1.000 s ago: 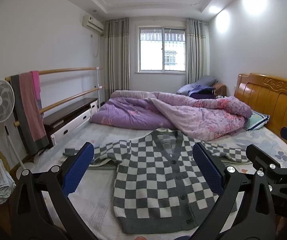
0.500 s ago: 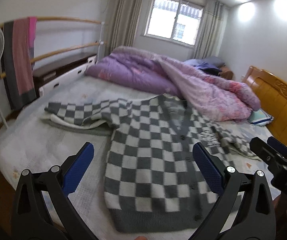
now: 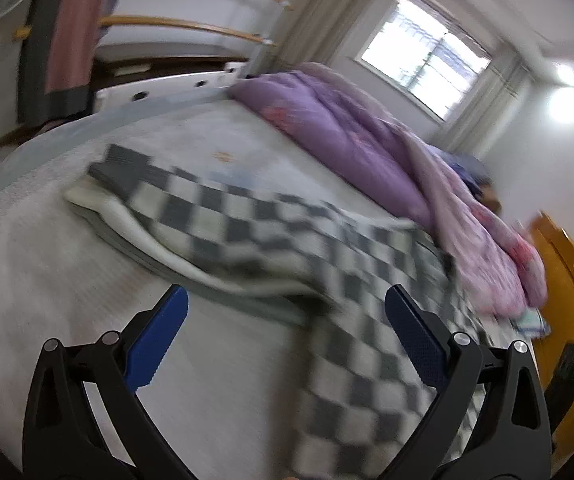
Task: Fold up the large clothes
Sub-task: 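Grasp the cardigan sleeve cuffs with the left and right grippers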
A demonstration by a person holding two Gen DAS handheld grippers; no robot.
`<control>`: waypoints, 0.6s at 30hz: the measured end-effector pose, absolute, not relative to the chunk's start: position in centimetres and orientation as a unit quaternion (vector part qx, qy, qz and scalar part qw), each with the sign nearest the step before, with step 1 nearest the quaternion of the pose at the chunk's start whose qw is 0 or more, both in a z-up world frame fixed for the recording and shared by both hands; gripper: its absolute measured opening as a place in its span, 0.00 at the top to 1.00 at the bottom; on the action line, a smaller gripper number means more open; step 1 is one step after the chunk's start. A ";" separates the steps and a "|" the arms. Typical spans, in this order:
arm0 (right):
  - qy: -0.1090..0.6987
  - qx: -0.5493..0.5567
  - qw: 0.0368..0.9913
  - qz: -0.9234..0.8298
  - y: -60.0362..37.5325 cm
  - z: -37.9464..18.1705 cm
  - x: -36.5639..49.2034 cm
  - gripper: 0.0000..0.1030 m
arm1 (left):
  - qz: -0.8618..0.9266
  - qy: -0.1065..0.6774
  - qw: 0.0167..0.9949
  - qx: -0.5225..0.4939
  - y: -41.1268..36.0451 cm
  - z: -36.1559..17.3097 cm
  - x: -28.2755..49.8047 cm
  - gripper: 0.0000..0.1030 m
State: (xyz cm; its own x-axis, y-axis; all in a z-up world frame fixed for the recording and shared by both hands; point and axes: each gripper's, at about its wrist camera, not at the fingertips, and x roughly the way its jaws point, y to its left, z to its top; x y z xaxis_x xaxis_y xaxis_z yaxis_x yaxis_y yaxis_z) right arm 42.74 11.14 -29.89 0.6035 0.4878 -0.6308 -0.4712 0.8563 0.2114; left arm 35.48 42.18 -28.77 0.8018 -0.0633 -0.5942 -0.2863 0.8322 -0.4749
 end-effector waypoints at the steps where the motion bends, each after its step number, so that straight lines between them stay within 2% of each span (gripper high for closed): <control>1: 0.363 0.013 0.891 0.272 11.9 -30.9 43.8 0.98 | 0.072 0.314 0.899 -0.296 44.8 -29.7 36.4 0.05; 7: 0.404 0.034 0.874 0.269 13.9 -35.7 48.3 0.98 | 0.136 0.333 0.852 -0.380 55.2 -34.2 40.5 0.05; 13: 0.417 0.048 0.866 0.270 14.6 -37.8 51.0 0.97 | 0.162 0.352 0.838 -0.383 58.3 -36.9 43.8 0.06; 14: 0.419 0.052 0.865 0.271 14.6 -37.9 51.4 0.97 | 0.167 0.353 0.838 -0.380 58.5 -37.2 44.3 0.09; 15: 0.419 0.058 0.865 0.271 14.6 -38.0 52.0 0.97 | 0.171 0.356 0.839 -0.373 58.4 -37.3 44.6 0.17; 17: 0.416 0.067 0.865 0.274 14.9 -37.9 53.0 0.97 | 0.184 0.363 0.839 -0.362 58.7 -37.7 45.3 0.26; 18: 0.416 0.076 0.862 0.278 15.0 -37.8 53.7 0.97 | 0.189 0.364 0.837 -0.362 59.1 -38.0 45.6 0.34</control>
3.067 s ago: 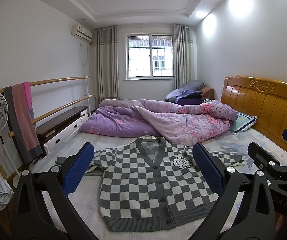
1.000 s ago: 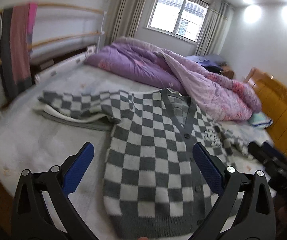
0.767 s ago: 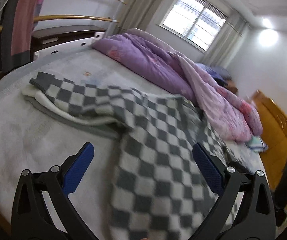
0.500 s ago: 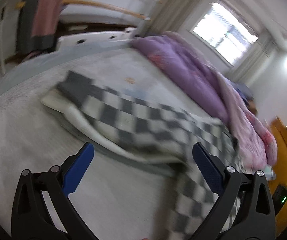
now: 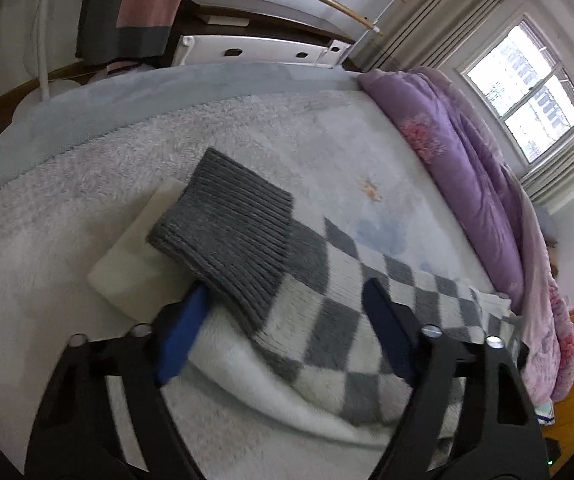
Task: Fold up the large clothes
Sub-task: 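Grasp the cardigan sleeve cuffs with the left and right grippers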
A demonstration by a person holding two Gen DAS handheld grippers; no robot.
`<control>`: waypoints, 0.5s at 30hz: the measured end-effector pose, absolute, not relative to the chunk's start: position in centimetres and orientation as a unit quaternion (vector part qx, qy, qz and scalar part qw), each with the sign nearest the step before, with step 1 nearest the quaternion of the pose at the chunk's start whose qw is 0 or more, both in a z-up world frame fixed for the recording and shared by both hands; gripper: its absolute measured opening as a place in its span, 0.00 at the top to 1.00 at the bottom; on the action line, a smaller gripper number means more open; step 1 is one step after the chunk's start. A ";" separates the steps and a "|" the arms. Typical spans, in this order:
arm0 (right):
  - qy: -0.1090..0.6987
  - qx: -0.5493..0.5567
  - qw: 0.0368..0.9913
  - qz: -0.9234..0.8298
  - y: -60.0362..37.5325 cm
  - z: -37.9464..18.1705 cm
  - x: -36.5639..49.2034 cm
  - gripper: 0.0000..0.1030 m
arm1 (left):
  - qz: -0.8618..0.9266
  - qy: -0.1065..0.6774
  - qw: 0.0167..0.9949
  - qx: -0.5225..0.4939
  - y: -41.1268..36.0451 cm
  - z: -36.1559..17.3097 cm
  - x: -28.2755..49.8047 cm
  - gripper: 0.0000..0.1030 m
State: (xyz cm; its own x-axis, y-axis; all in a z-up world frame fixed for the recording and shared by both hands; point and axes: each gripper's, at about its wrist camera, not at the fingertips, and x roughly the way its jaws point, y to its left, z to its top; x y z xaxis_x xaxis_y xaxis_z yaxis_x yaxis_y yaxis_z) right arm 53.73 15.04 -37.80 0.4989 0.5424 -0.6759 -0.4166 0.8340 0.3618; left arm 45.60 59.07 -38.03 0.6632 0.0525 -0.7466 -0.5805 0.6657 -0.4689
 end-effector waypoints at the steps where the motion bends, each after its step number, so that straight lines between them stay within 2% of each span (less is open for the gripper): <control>1: 0.419 0.088 0.858 0.285 15.3 -37.8 54.5 0.96 | 0.195 0.366 0.836 -0.359 59.1 -38.1 45.8 0.40; 4: 0.425 0.093 0.849 0.298 16.5 -38.0 56.1 0.96 | 0.213 0.366 0.839 -0.342 59.2 -37.9 45.7 0.64; 5: 0.433 0.103 0.841 0.307 16.9 -38.2 56.5 0.96 | 0.215 0.363 0.842 -0.335 59.2 -37.5 45.6 0.86; 6: 0.443 0.119 0.829 0.320 17.2 -38.7 57.1 0.96 | 0.210 0.358 0.847 -0.333 59.4 -36.8 45.4 0.90; 10: 0.483 0.104 0.810 0.316 18.8 -40.9 58.8 0.95 | 0.194 0.323 0.872 -0.311 58.0 -33.2 44.8 0.91; 12: 0.502 0.109 0.799 0.313 18.8 -42.2 59.5 1.00 | 0.173 0.307 0.891 -0.286 56.1 -30.4 45.0 0.91; 15: 0.503 0.128 0.790 0.325 17.7 -41.4 59.5 1.00 | 0.134 0.279 0.913 -0.264 52.7 -26.3 45.5 0.91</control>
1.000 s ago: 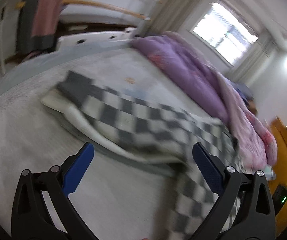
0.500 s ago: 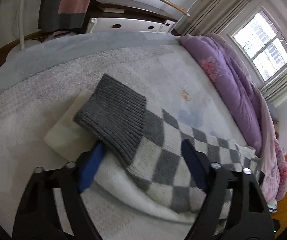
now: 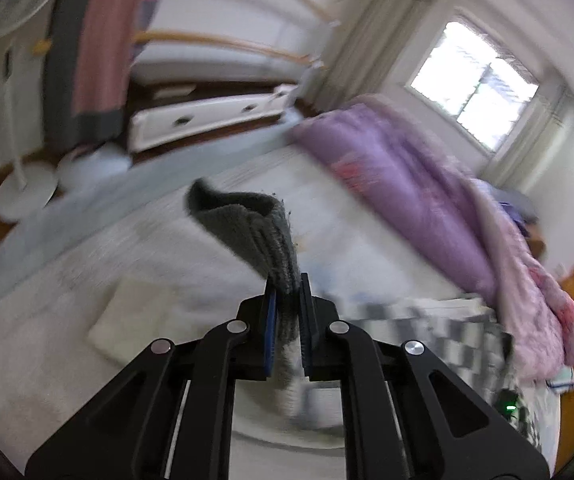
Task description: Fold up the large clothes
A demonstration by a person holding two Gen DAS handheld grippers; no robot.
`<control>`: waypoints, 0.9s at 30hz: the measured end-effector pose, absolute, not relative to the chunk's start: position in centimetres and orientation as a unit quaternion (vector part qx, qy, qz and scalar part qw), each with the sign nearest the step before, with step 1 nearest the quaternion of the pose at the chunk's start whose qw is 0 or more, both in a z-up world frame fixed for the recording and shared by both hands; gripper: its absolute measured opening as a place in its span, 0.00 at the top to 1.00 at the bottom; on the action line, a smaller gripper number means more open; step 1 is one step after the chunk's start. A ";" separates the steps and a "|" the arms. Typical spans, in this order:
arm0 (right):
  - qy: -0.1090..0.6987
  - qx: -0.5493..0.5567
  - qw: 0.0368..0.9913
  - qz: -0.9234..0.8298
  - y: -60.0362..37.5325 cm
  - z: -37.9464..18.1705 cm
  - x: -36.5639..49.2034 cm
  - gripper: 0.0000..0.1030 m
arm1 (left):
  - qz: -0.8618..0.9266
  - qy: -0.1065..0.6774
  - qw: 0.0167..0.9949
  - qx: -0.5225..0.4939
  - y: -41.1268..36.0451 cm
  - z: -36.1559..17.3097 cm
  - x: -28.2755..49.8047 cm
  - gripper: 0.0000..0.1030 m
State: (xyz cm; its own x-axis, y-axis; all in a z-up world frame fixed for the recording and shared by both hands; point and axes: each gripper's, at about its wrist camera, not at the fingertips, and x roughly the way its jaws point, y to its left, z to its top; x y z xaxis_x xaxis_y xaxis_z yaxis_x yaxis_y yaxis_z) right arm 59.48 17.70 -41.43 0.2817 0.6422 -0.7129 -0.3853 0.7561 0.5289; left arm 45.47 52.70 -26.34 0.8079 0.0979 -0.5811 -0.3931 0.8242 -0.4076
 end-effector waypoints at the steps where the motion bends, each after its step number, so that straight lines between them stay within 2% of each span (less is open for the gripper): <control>1: 0.496 0.128 0.792 0.331 17.1 -40.9 59.2 1.00 | 0.118 0.271 0.919 -0.261 51.6 -25.2 45.6 0.91; 3: 0.477 0.139 0.802 0.333 14.2 -39.4 58.0 0.94 | 0.086 0.255 0.932 -0.243 48.2 -22.5 46.3 0.91; 8: 0.417 0.140 0.850 0.288 3.6 -36.6 55.1 0.94 | -0.002 0.233 0.950 -0.210 39.8 -18.1 48.6 0.91; 14: 0.380 0.098 0.915 0.097 -11.4 -36.9 53.2 0.94 | -0.106 0.249 0.942 -0.198 27.8 -17.6 53.4 0.91; 19: 0.372 0.179 0.911 0.022 -21.0 -39.6 53.5 0.94 | -0.153 0.288 0.925 -0.193 18.1 -21.4 58.1 0.91; 20: 0.378 0.202 0.903 0.034 -21.9 -40.2 54.0 0.94 | -0.162 0.301 0.920 -0.194 16.3 -22.8 59.0 0.91; 21: 0.378 0.215 0.900 0.033 -22.4 -40.7 54.1 1.00 | -0.168 0.316 0.914 -0.192 14.5 -24.3 59.7 0.91; 27: 0.360 0.277 0.889 0.052 -23.8 -42.6 54.4 1.00 | -0.181 0.384 0.888 -0.177 6.3 -32.6 62.6 0.91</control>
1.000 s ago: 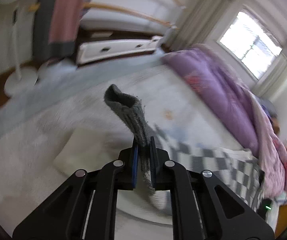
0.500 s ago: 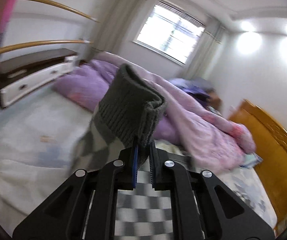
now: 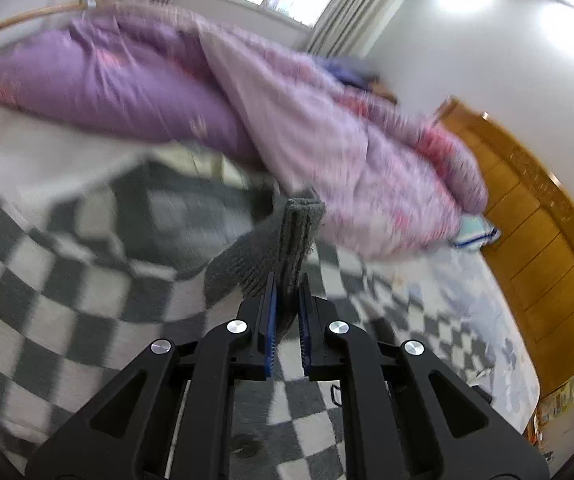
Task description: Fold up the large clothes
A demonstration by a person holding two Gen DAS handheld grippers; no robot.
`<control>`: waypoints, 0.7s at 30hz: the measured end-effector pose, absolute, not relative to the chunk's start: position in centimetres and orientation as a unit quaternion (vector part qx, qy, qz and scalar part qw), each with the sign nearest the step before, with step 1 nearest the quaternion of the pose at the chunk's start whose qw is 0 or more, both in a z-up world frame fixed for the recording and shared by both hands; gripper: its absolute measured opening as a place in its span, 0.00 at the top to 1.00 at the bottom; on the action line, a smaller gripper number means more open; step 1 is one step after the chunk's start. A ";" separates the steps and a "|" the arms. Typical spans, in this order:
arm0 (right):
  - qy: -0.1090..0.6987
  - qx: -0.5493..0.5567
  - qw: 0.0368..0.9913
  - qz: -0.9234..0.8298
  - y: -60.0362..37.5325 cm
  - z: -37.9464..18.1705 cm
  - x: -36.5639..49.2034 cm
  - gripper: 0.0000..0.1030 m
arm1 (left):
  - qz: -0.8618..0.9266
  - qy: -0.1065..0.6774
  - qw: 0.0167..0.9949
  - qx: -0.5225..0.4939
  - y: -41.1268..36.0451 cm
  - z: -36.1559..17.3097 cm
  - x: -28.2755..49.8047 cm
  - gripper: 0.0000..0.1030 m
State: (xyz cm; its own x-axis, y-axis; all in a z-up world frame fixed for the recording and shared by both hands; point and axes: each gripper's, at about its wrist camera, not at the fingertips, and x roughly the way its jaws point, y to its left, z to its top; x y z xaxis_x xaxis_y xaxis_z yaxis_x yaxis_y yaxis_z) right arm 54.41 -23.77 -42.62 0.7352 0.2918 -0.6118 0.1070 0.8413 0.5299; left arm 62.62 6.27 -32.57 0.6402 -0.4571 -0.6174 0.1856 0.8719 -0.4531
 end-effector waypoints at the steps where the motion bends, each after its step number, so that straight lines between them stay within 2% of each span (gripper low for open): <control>1: 0.355 0.291 0.886 0.059 -24.2 -42.4 54.2 1.00 | -0.180 0.389 0.886 -0.176 5.0 -33.6 62.6 0.91; 7: 0.337 0.340 0.874 0.085 -25.1 -42.9 53.6 1.00 | -0.157 0.435 0.874 -0.148 -1.0 -40.2 63.3 0.91; 10: 0.332 0.356 0.869 0.094 -25.5 -43.1 53.5 1.00 | -0.166 0.457 0.861 -0.149 -2.1 -42.2 62.9 0.69; 12: 0.331 0.359 0.867 0.096 -25.5 -43.0 53.5 1.00 | -0.189 0.449 0.859 -0.159 -1.8 -41.9 62.0 0.43; 14: 0.330 0.364 0.865 0.099 -25.7 -43.1 53.6 1.00 | -0.207 0.435 0.857 -0.183 -1.2 -41.1 60.3 0.23; 16: 0.329 0.369 0.863 0.102 -25.9 -43.1 53.5 1.00 | -0.217 0.432 0.855 -0.189 -0.3 -40.7 58.6 0.22; 21: 0.329 0.380 0.858 0.107 -26.6 -43.1 53.1 0.98 | -0.133 0.447 0.882 -0.068 0.7 -40.8 55.1 0.22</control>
State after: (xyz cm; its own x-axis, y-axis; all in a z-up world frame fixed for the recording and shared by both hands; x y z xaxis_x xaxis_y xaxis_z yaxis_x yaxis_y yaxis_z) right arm 53.05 -26.58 -43.09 0.7611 0.4331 -0.4830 0.0667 0.6883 0.7223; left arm 55.15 0.69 -40.76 0.5647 -0.2956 -0.7706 0.1740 0.9553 -0.2389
